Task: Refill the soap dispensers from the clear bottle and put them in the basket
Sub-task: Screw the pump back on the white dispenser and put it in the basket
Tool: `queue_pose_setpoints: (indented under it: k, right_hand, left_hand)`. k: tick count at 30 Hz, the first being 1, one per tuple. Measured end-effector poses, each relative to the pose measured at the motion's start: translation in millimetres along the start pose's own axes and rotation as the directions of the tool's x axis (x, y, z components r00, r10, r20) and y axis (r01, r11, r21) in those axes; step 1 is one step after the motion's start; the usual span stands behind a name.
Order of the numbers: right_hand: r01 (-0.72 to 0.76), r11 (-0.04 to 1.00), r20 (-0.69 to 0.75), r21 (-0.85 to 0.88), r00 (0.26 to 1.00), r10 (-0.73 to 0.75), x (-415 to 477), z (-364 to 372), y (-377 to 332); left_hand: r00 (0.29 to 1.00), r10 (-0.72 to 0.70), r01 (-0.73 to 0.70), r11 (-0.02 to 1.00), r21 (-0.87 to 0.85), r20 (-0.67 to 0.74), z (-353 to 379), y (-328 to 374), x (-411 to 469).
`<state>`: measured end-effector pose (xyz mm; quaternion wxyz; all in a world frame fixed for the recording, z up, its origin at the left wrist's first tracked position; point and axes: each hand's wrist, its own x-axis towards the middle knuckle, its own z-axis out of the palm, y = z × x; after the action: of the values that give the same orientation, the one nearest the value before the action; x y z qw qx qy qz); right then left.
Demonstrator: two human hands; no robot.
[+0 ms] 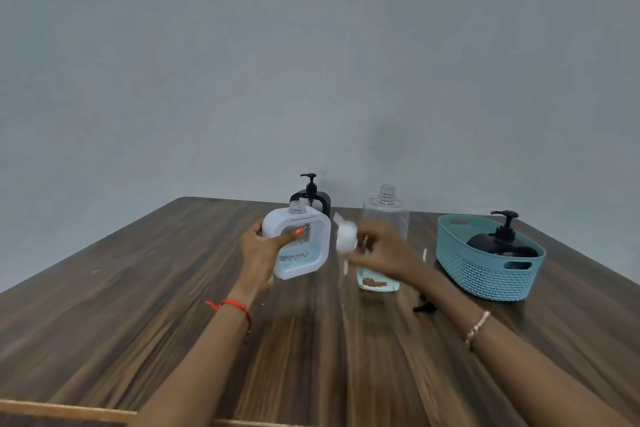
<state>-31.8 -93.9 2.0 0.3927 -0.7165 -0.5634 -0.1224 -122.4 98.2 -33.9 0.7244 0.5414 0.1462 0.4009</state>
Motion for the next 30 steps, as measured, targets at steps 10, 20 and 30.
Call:
queue_pose_setpoints:
  k: [10,20,30]
  right_hand:
    - [0.052,0.939,-0.501,0.341,0.855,0.135,78,-61,-56]
    - [-0.023,0.991,-0.316,0.135,0.947,0.065,80,-52,-59]
    - [-0.111,0.994,-0.215,-0.013,0.971,0.105,54,-14,-45]
  left_hand:
    - [0.995,-0.019,0.019,1.0,0.001,0.1,21,3,-16]
    - [0.98,-0.007,0.002,1.0,0.021,0.197,26,14,-24]
    - [0.968,-0.016,0.019,1.0,-0.009,0.252,33,21,-30]
